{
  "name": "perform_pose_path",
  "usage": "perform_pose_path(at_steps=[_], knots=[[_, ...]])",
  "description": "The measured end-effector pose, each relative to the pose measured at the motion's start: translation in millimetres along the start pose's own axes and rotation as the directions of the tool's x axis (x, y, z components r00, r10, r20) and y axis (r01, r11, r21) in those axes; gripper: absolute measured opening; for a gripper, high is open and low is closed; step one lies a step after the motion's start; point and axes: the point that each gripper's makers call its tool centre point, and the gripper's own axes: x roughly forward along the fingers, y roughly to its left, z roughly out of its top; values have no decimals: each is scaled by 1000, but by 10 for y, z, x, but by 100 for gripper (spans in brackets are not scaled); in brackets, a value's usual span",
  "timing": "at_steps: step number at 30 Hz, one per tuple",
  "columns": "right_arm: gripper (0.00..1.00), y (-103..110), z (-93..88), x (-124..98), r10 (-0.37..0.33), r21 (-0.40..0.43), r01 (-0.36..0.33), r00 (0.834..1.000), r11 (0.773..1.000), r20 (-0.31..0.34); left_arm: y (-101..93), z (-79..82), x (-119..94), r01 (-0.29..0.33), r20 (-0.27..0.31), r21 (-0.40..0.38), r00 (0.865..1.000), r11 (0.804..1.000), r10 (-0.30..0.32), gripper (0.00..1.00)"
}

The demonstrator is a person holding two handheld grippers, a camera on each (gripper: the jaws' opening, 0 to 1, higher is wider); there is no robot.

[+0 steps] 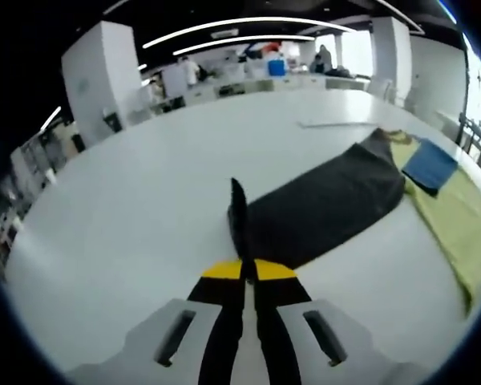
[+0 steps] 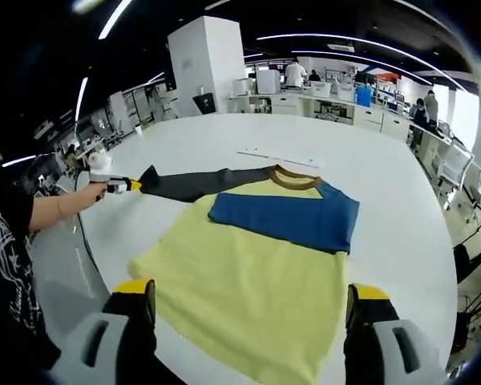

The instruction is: Fold the garment on the visible template until the final outline fits inside the template.

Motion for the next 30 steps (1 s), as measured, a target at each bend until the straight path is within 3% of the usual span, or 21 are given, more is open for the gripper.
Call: perform_pose_path(at_steps=[17, 30], knots=[[99, 8, 26, -20, 19, -8, -19, 1000, 1000, 12, -444, 518, 24, 88, 84, 89, 992, 992, -96, 0], [99, 29, 9, -42, 29, -19, -29, 999, 999, 13, -928, 904, 31, 184, 131, 140, 970, 973, -203, 0]])
